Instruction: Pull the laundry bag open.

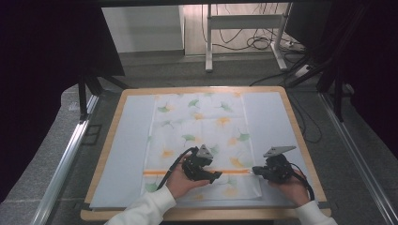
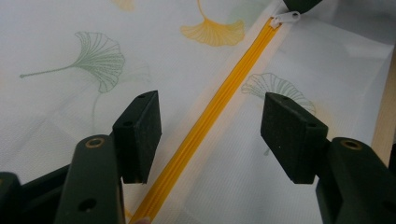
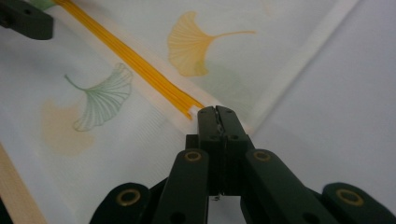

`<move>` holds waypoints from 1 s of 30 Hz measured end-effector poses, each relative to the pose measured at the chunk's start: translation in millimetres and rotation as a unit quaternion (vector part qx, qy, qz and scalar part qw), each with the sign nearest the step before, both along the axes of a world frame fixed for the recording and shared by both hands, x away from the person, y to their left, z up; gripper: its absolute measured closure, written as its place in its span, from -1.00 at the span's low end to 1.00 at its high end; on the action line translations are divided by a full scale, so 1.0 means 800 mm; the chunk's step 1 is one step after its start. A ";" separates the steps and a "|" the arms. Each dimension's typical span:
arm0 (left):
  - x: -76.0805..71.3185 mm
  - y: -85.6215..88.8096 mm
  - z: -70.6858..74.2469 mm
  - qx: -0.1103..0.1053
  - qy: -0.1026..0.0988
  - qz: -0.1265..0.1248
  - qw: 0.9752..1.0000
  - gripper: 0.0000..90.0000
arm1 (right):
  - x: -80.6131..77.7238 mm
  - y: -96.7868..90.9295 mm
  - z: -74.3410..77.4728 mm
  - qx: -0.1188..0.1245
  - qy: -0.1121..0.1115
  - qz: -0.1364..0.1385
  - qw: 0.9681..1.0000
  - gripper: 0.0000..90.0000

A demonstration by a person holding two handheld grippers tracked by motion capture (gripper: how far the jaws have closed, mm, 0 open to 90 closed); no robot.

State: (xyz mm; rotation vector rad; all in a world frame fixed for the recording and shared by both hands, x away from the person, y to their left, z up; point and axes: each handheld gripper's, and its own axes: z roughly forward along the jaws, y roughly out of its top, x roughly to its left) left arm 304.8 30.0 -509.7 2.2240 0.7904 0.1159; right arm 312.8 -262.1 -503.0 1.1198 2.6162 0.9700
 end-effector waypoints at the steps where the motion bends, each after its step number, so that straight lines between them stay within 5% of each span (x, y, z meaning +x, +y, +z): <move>1: 0.000 0.000 0.000 0.000 0.000 0.000 1.000 -0.15 | -0.001 0.004 0.000 0.003 0.002 0.005 1.000 0.97; 9: 0.000 -0.002 -0.002 0.004 0.000 -0.002 1.000 -0.16 | 0.007 0.037 -0.008 -0.007 0.008 0.038 0.999 0.97; 19: 0.000 -0.001 -0.002 0.002 0.000 0.001 1.000 -0.16 | 0.020 0.013 0.007 0.008 -0.003 0.007 1.000 0.97; 30: 0.001 -0.022 0.001 -0.002 0.001 -0.010 1.000 -0.10 | 0.031 0.011 -0.005 -0.028 0.006 0.000 1.000 0.97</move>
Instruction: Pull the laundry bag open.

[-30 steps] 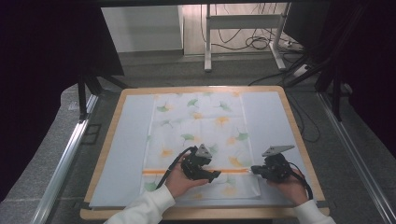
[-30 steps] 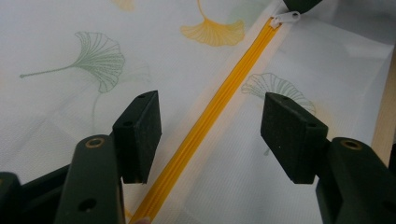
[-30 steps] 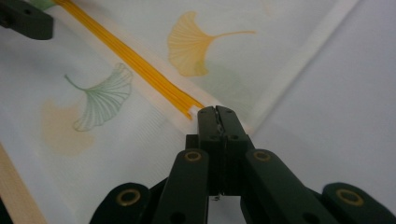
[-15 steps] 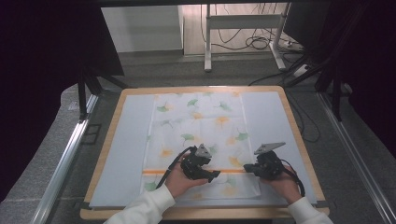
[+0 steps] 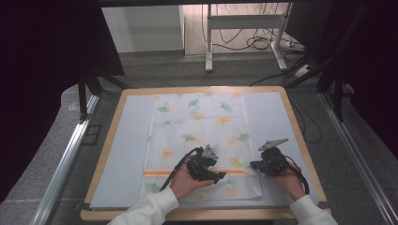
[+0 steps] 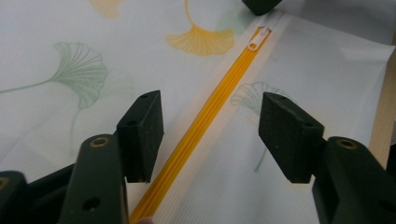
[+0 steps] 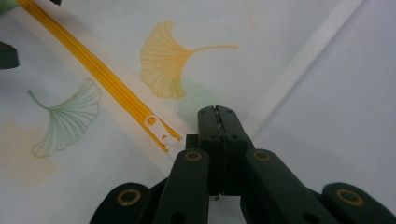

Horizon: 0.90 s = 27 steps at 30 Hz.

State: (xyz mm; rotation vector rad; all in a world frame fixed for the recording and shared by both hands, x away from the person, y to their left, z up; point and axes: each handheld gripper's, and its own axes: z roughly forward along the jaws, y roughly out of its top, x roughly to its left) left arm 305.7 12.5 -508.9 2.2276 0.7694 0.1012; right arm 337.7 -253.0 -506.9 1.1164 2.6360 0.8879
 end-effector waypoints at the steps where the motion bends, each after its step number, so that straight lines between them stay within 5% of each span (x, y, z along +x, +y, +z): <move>1: 0.001 -0.003 0.001 0.000 0.001 -0.002 1.000 -0.07 | 0.000 -0.001 -0.001 0.001 0.002 -0.003 1.000 0.97; 13: 0.037 -0.067 0.000 -0.025 0.084 -0.028 0.996 0.13 | -0.004 0.001 -0.004 -0.006 -0.017 -0.001 1.000 0.98; 27: 0.040 -0.098 -0.008 -0.006 0.111 -0.026 0.993 0.13 | -0.005 0.001 -0.005 -0.009 -0.022 0.002 1.000 0.98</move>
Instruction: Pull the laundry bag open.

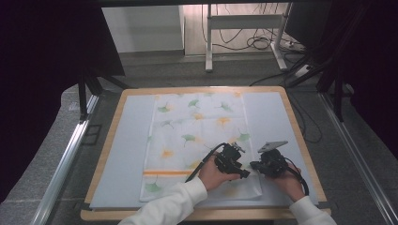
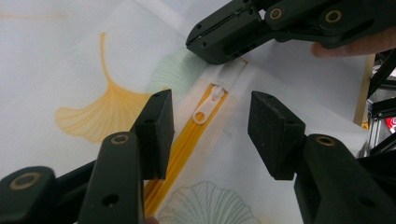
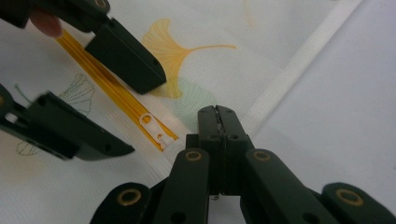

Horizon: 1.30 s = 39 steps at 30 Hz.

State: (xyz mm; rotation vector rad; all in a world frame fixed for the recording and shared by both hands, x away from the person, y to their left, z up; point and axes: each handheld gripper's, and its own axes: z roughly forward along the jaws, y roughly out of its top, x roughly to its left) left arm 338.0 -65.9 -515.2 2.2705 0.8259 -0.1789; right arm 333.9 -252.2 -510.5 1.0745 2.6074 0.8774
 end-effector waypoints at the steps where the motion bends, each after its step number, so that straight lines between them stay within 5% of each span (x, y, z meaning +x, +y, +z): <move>1: -0.001 -0.002 0.000 0.001 -0.002 0.001 1.000 0.13 | 0.000 0.000 0.000 0.000 0.000 0.000 1.000 0.98; 8: -0.007 -0.013 -0.002 0.005 -0.005 -0.006 1.000 0.24 | 0.000 0.000 0.000 0.002 0.001 0.000 1.000 0.98; 12: -0.012 -0.016 -0.001 0.024 -0.035 -0.004 0.999 0.37 | 0.000 0.000 -0.001 0.002 0.001 -0.001 1.000 0.98; 25: -0.005 -0.013 -0.004 0.013 -0.028 0.010 0.999 0.75 | 0.000 -0.001 -0.001 0.004 0.001 -0.001 1.000 0.98; 29: -0.010 -0.017 -0.002 0.027 -0.052 0.003 0.998 0.77 | 0.000 -0.001 -0.001 0.006 0.002 -0.001 1.000 0.98; 39: -0.013 -0.016 -0.002 0.015 -0.039 -0.002 0.999 0.75 | 0.001 -0.003 -0.001 0.007 0.001 0.000 1.000 0.98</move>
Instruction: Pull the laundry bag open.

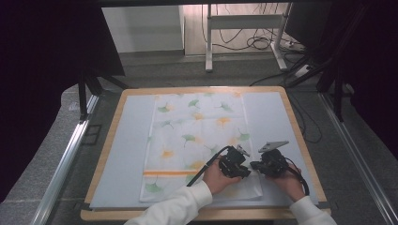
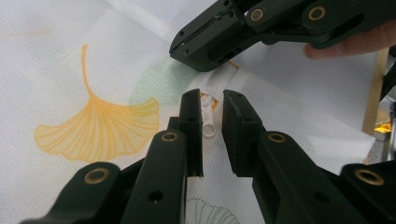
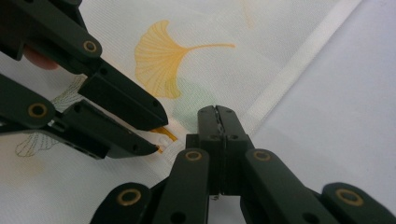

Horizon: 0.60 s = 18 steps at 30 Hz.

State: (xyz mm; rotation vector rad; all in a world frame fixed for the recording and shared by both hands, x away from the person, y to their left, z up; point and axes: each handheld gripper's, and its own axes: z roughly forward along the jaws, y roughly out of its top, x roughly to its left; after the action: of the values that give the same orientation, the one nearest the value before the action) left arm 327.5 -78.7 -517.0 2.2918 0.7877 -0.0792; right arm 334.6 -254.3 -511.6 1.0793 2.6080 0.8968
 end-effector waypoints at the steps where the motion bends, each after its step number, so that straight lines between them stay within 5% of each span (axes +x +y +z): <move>1: 0.000 -0.001 -0.001 0.000 0.003 -0.001 1.000 0.75 | 0.000 0.000 0.000 0.000 0.000 0.000 1.000 0.98; 18: 0.004 0.001 -0.004 -0.008 0.010 0.003 1.000 0.87 | 0.000 0.000 0.000 0.000 -0.001 0.000 1.000 0.98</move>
State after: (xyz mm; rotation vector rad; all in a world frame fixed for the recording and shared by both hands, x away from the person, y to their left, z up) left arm 331.1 -77.6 -520.0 2.2766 0.8011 -0.1069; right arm 334.5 -254.3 -511.7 1.0786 2.6070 0.8972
